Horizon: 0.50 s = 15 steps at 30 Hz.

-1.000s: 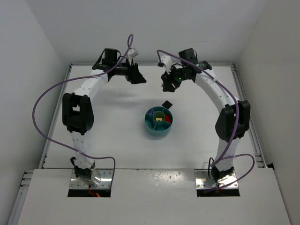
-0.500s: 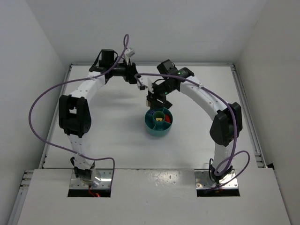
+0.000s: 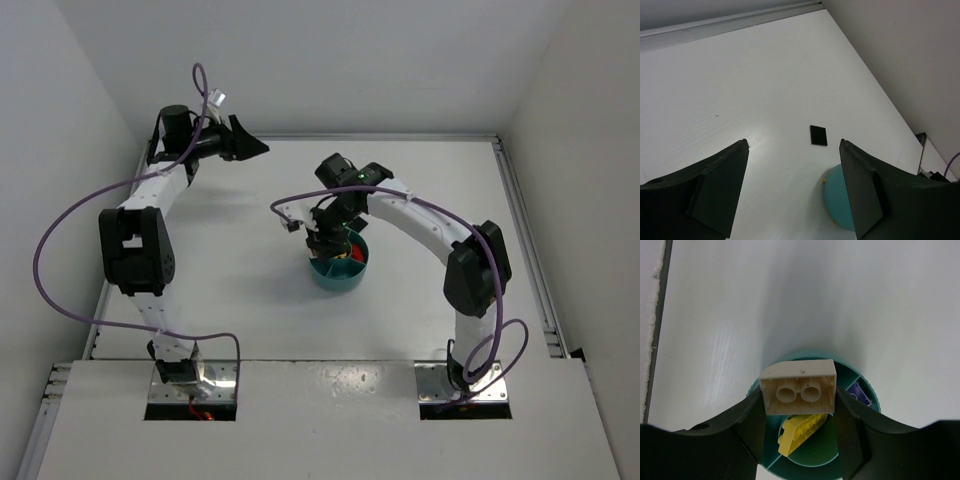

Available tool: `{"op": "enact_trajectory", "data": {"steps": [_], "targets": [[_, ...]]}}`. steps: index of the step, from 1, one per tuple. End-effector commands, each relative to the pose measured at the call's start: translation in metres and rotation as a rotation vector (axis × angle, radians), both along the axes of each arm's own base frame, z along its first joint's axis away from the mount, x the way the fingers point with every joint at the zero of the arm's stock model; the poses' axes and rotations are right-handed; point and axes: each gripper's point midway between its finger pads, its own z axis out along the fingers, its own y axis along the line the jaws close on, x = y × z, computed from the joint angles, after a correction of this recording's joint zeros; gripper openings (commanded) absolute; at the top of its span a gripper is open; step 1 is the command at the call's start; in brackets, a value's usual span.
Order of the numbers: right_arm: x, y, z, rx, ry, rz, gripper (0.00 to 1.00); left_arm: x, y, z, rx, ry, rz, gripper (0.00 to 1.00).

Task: Sort the legos into containers by color

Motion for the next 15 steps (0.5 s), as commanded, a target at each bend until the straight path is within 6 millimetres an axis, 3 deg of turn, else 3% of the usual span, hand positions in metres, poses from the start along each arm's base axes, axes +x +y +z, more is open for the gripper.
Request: {"op": "enact_trajectory", "data": {"steps": [1,15], "targets": [[0.001,0.013,0.016,0.044,-0.048,0.060,0.33,-0.014,-0.013,0.029,-0.005,-0.073,-0.028,0.79],[-0.006,0.012,-0.003,-0.006,0.002,0.068,0.35,-0.025,-0.012,0.025,0.028,-0.078,-0.037,0.79]]}}
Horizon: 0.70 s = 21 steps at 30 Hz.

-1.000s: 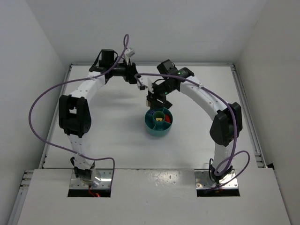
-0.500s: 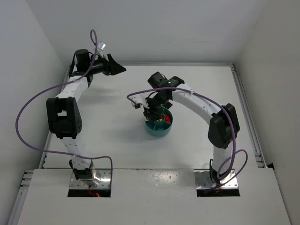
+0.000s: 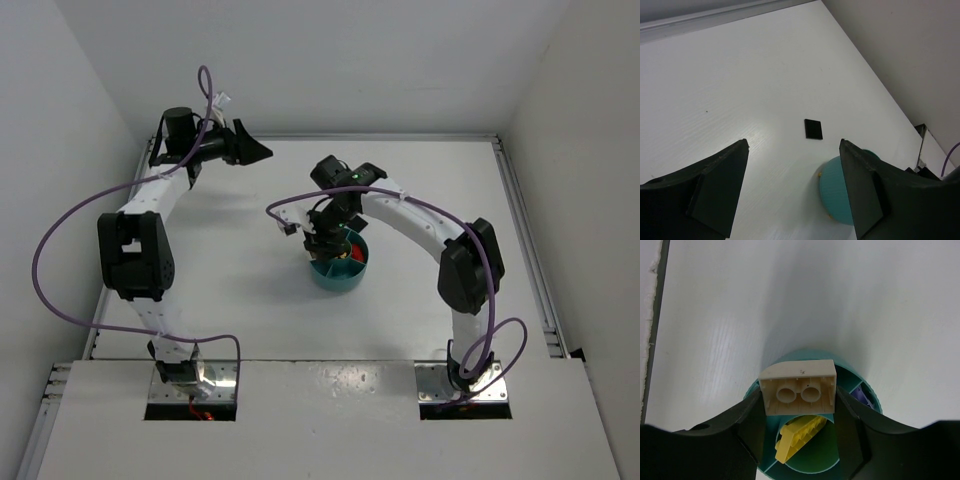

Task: Sort the legos into containers by color

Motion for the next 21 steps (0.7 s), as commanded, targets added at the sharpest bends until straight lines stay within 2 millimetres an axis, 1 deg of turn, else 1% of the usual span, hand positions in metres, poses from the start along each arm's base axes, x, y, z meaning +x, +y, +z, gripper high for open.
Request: {"op": "enact_trajectory", "data": {"steps": [1,5,7,9,10,12,14,15,16,17,19,20,21], "targets": [[0.000,0.008,0.005,0.031,-0.011,0.031,0.35,-0.009,0.001,0.027,0.009,-0.079,-0.006,0.79],[-0.002,0.007,0.000,0.024,-0.002,0.031,0.35,-0.008,0.000,0.023,0.006,-0.070,-0.015,0.80],[-0.004,0.005,-0.007,0.012,0.013,0.030,0.37,-0.008,0.000,0.023,0.006,-0.070,-0.015,0.80],[-0.004,0.005,-0.007,0.010,0.018,0.023,0.37,-0.008,0.001,0.023,0.011,-0.077,-0.016,0.80],[-0.004,0.005,-0.011,0.004,0.025,0.023,0.37,-0.007,0.001,0.018,0.011,-0.068,-0.016,0.80],[-0.006,0.004,-0.014,-0.002,0.032,0.023,0.37,-0.007,0.001,0.018,0.011,-0.068,-0.016,0.80],[-0.005,0.002,-0.014,-0.010,0.026,0.020,0.38,-0.007,0.001,0.018,0.011,-0.068,-0.016,0.80],[-0.005,0.002,-0.017,-0.009,0.025,0.020,0.39,-0.005,0.001,0.014,0.011,-0.059,-0.017,0.80],[-0.005,0.002,-0.017,-0.009,0.025,0.020,0.39,-0.005,0.001,0.014,0.011,-0.059,-0.017,0.80],[-0.005,0.000,-0.020,-0.021,0.026,0.018,0.39,-0.005,0.001,0.014,0.011,-0.059,-0.017,0.80],[-0.004,0.001,-0.023,-0.022,0.026,0.018,0.41,-0.007,0.000,0.015,0.008,-0.059,-0.025,0.80],[-0.004,0.001,-0.023,-0.022,0.026,0.018,0.42,-0.006,0.000,0.018,0.008,-0.068,-0.025,0.80],[-0.004,0.001,-0.023,-0.022,0.026,0.018,0.42,-0.004,0.000,0.014,0.008,-0.059,-0.025,0.80]]}}
